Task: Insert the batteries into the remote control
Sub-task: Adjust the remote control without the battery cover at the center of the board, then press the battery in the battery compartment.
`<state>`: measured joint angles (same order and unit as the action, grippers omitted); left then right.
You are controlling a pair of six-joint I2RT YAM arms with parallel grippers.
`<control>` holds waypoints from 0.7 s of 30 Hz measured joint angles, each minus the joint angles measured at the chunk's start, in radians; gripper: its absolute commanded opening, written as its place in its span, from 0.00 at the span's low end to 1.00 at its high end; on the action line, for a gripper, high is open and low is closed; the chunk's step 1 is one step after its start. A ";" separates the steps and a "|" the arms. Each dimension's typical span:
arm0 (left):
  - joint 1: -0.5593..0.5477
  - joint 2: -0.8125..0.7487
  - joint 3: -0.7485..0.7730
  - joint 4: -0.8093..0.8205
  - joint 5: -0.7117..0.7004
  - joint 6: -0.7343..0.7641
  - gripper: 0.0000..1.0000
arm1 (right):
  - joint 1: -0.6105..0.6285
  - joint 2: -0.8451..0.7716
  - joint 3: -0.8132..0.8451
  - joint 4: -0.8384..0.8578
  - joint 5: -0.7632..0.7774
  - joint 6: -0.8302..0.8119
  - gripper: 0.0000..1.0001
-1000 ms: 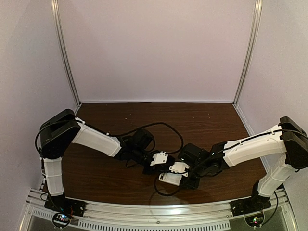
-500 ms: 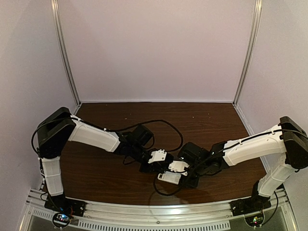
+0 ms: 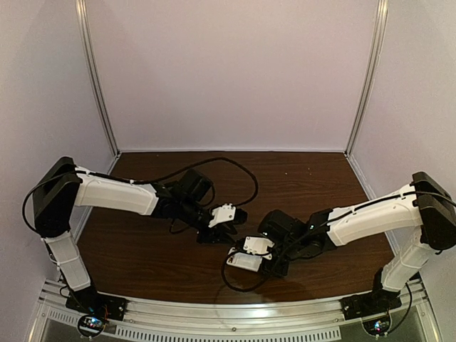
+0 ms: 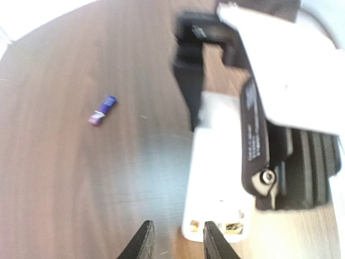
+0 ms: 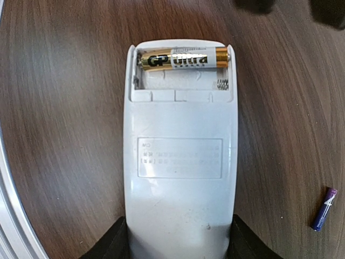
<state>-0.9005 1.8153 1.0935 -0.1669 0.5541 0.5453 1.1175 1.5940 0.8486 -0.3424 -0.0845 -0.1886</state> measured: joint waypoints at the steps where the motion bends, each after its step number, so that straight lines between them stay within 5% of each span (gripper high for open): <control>1: 0.006 -0.022 -0.012 0.015 -0.001 -0.008 0.33 | 0.001 0.002 0.000 -0.001 0.000 0.000 0.08; 7: 0.019 -0.091 -0.108 0.130 -0.043 -0.074 0.34 | 0.016 0.024 0.007 -0.007 -0.005 -0.014 0.15; 11: 0.040 -0.188 -0.250 0.239 -0.097 -0.141 0.39 | 0.021 0.055 0.040 -0.023 -0.009 -0.027 0.33; 18: 0.047 -0.421 -0.395 0.425 -0.263 -0.267 0.93 | 0.022 0.066 0.061 -0.043 -0.003 -0.040 0.50; 21: 0.050 -0.477 -0.418 0.483 -0.334 -0.347 0.98 | 0.023 0.065 0.065 -0.054 0.006 -0.041 0.54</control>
<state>-0.8509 1.3380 0.6758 0.3164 0.2203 0.1986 1.1404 1.6592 0.9138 -0.3962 -0.0780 -0.2298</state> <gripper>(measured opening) 0.941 0.572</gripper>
